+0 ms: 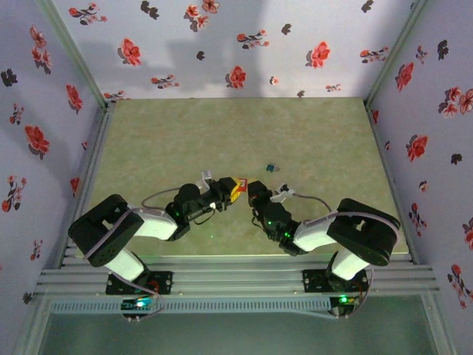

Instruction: Lock with the key

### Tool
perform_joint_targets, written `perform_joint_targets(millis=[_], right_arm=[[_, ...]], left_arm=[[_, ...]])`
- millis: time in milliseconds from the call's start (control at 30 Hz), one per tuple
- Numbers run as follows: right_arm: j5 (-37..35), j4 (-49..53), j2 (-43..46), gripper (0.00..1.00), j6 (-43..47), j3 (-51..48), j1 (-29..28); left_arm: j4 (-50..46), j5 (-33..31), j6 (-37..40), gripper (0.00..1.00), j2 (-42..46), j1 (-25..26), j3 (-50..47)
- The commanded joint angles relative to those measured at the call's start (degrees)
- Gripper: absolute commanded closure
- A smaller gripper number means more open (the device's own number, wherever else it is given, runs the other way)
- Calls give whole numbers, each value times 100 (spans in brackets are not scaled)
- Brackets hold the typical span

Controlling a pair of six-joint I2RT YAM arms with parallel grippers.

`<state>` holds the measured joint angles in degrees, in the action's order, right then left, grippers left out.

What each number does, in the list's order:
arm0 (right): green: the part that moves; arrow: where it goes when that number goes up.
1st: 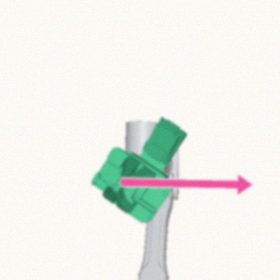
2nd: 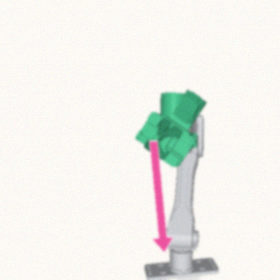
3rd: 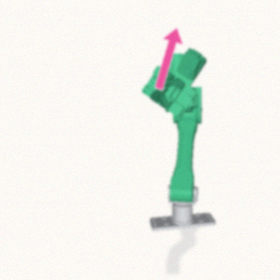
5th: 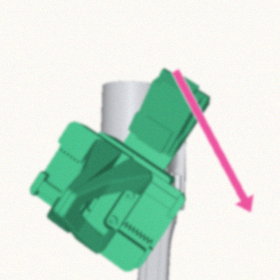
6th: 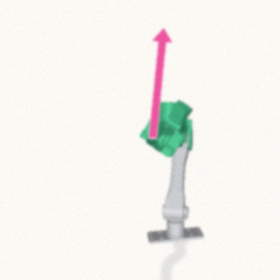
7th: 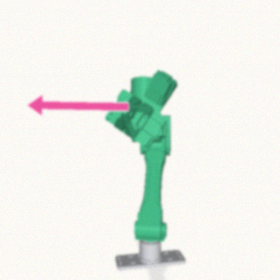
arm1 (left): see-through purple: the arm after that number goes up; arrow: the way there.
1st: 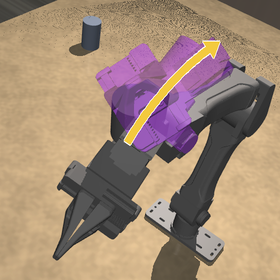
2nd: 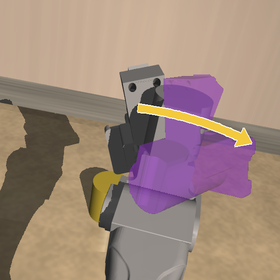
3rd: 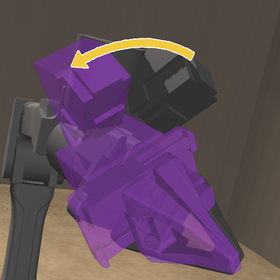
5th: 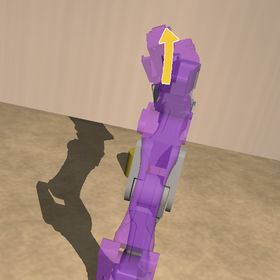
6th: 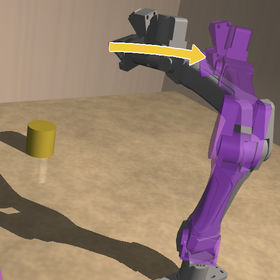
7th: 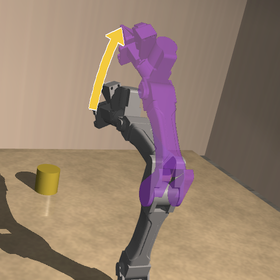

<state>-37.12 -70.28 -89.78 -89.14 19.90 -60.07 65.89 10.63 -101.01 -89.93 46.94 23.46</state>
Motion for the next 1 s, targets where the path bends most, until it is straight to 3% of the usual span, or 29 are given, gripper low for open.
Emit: perform_joint_targets(millis=[0, 967], right_arm=[[-759, 191, 181, 100, 195, -235, 74], [-1139, 773, 891, 100, 242, -487, 74]], left_arm=[[207, -299, 38, 100, -33, -106, -70], [191, -387, -32, 100, -70, -182, -224]])
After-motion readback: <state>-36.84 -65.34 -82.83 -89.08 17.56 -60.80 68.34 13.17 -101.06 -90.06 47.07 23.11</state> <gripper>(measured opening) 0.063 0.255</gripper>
